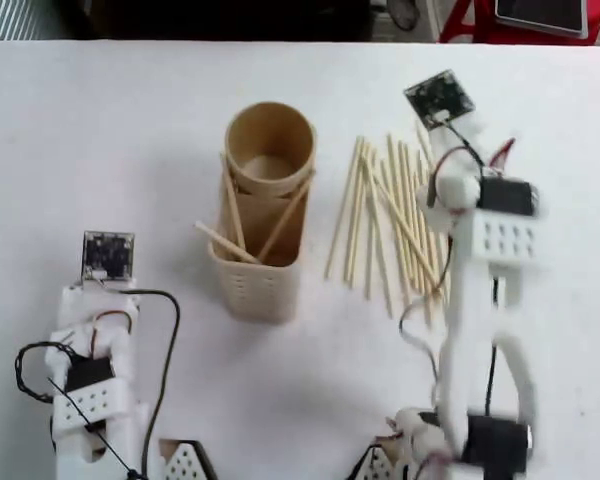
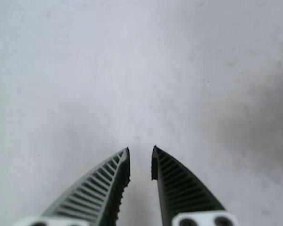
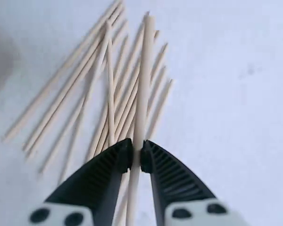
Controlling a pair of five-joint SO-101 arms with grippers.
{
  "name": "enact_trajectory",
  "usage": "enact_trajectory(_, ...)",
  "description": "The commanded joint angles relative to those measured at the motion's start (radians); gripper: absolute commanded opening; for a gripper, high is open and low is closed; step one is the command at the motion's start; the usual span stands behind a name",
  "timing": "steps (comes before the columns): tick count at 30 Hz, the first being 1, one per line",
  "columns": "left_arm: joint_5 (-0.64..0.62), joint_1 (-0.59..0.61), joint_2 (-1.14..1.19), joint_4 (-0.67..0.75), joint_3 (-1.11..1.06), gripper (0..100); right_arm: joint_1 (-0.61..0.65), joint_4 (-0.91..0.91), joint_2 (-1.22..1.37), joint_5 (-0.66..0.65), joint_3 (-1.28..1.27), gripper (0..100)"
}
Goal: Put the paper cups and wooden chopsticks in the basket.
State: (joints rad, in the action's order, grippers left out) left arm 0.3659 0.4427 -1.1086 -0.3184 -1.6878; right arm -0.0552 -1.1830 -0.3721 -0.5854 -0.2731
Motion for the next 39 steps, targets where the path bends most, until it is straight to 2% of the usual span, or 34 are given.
enact_trajectory(1, 0.012, 0.008, -0.016, -0.002, 0.002, 10, 0.062, -0.059, -0.269, 0.061, 0.049, 1.8)
enact_trajectory(6, 0.012, 0.008, -0.016, -0.002, 0.002, 10, 0.292, -0.018, -0.562, 0.184, 0.081, 1.7)
enact_trajectory(10, 0.012, 0.008, -0.016, -0.002, 0.002, 10, 0.486, 0.136, -0.691, 0.327, 0.110, 1.8)
enact_trajectory(15, 0.012, 0.008, -0.016, -0.002, 0.002, 10, 0.690, 0.412, -0.684, 0.358, 0.107, 1.8)
enact_trajectory(18, 0.012, 0.008, -0.016, -0.002, 0.002, 10, 0.792, 0.510, -0.596, 0.353, 0.107, 1.8)
enact_trajectory(25, 0.012, 0.008, -0.016, -0.002, 0.002, 10, 0.808, 0.532, -0.355, 0.353, 0.107, 2.0)
enact_trajectory(32, 0.012, 0.008, -0.016, -0.002, 0.002, 10, 0.808, 0.533, -0.315, 0.351, 0.107, 2.6)
enact_trajectory(37, 0.012, 0.008, -0.016, -0.002, 0.002, 10, 0.806, 0.529, -0.314, 0.351, 0.106, 17.3)
enact_trajectory(39, 0.012, 0.008, -0.016, -0.002, 0.002, 10, 0.806, 0.529, -0.315, 0.351, 0.106, 20.1)
